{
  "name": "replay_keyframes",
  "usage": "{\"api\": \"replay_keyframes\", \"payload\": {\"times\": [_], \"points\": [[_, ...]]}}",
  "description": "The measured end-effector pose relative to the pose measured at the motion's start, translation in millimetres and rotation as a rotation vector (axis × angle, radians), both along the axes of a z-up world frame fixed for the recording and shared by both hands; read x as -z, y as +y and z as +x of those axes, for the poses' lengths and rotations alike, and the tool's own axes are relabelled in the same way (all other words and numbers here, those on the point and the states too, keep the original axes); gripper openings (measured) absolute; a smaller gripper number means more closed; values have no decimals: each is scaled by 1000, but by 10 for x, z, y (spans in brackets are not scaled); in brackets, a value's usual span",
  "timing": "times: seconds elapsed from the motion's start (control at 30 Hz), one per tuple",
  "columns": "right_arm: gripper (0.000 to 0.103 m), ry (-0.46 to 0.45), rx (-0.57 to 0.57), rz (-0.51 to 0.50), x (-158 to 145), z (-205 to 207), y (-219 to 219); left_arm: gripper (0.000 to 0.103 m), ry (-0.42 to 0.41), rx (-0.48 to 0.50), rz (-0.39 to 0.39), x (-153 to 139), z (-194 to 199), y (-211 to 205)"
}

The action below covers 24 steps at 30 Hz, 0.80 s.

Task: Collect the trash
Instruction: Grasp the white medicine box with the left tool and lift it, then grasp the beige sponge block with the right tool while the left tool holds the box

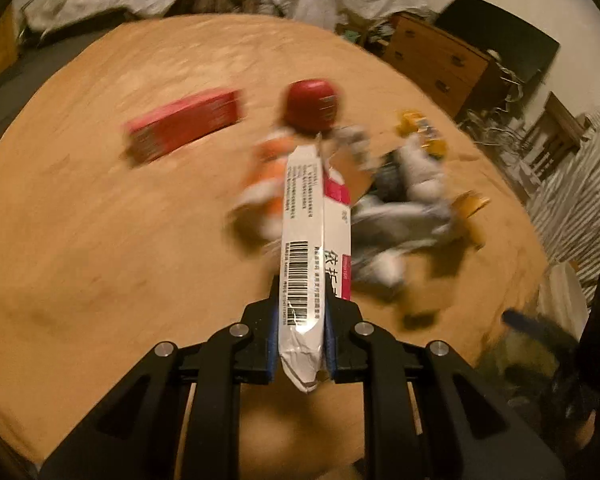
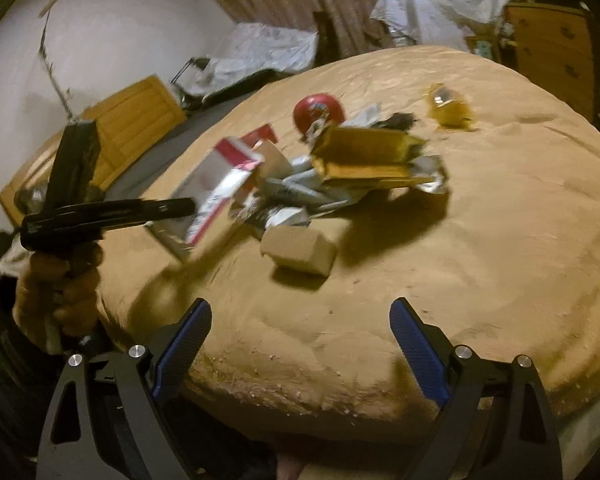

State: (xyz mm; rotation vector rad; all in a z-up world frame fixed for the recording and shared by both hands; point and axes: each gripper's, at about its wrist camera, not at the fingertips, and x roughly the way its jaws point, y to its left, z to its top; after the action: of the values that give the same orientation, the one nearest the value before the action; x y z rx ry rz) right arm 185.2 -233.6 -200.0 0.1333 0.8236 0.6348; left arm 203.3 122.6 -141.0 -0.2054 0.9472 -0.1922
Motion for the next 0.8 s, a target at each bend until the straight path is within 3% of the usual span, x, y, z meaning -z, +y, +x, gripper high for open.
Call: {"api": "replay_keyframes", "payload": {"times": [0.1,0.17,0.2,0.33,0.43,0.5,0.57,0.63,0.8], "points": [[91,-23,-55,-57,26,38,167,19,70,-58,28,215,-14,403],[91,-58,-92,-111,16,84,287,34,79,-98,61,259,-43,572],[91,-77,-113,-136,3,115,342,46,65,-112,76,235,-65,608],[91,-155,-198,-269,-60,269,538,80,-47,-158,173,38,-146,562],[91,-196,-276,-349,-90,377,660,87,-102,-126,219,-25,-148,386],[88,-201,-328,-378,-90,436,721,87,-93,-66,297,57,-81,216],[77,-194,-367,-406,-79,479,780,87,-77,-29,347,182,-15,119],[71,-190,-390,-435,-38,500,817,87,-80,-30,339,227,9,133],[70,-179,-409,-463,59,548,898,87,-82,-42,324,202,-67,328]]}}
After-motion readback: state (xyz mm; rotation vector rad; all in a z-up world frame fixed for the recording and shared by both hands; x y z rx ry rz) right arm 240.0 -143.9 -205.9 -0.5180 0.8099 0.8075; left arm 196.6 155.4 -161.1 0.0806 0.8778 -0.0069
